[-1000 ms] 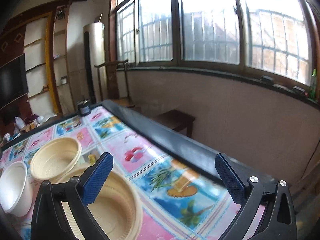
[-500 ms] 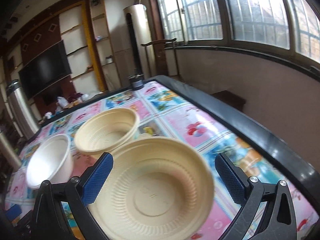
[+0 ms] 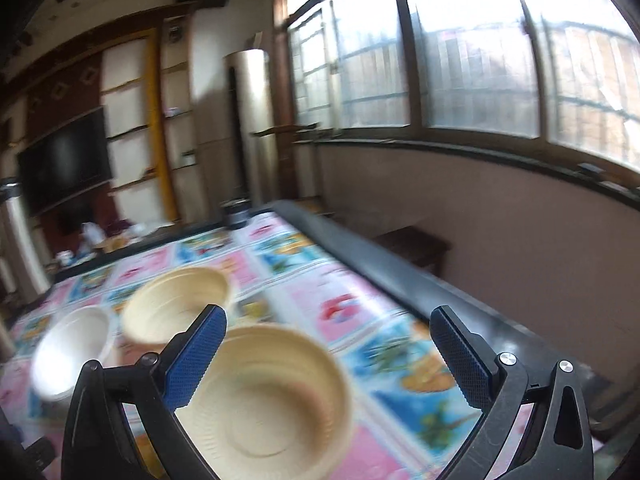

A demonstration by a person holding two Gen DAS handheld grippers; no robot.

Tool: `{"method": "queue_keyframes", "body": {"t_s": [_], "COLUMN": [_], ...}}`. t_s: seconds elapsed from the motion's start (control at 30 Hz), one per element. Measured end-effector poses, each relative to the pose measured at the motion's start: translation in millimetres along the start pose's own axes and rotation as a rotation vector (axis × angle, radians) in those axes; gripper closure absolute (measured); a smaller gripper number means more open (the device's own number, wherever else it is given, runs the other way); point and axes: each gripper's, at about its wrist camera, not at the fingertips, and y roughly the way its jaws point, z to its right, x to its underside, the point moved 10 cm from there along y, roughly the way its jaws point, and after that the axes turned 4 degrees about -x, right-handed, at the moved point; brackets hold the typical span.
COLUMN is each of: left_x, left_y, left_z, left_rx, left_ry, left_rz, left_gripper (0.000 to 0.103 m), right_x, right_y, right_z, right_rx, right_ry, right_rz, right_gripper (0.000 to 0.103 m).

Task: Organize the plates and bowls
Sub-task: 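Position both grippers at the rim of the nearer beige bowl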

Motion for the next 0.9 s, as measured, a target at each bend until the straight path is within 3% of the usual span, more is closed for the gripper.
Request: {"method": "queue_keyframes", "body": {"t_s": [0.1, 0.27, 0.47, 0.63, 0.9], "left_x": [2, 2, 3, 3, 3], "left_y": [0, -1, 2, 7, 15], "left_z": [2, 5, 1, -7, -23], "left_rx": [0.003, 0.005, 0.008, 0.001, -0.007], "left_ry": [0.013, 0.021, 0.010, -0.009, -0.049], "left_rz": [-0.003, -0.002, -0.018, -0.033, -0.066], "left_gripper": [0.028, 0.028, 0.028, 0.028, 0.028], "right_x": [4, 35, 55, 52, 64], "right_y": [12, 48, 56, 40, 9], "right_z": [13, 3, -20, -49, -110], "right_rx": [0.157, 0.065, -0.252, -0.467, -0.836], "right_ry": [-0.059, -0.039, 0.159, 0.211, 0.220], "right_rz": [-0.016, -0.235, -0.374, -0.391, -0.531], "right_gripper": [0.000, 0.000, 0.001, 0.000, 0.000]}}
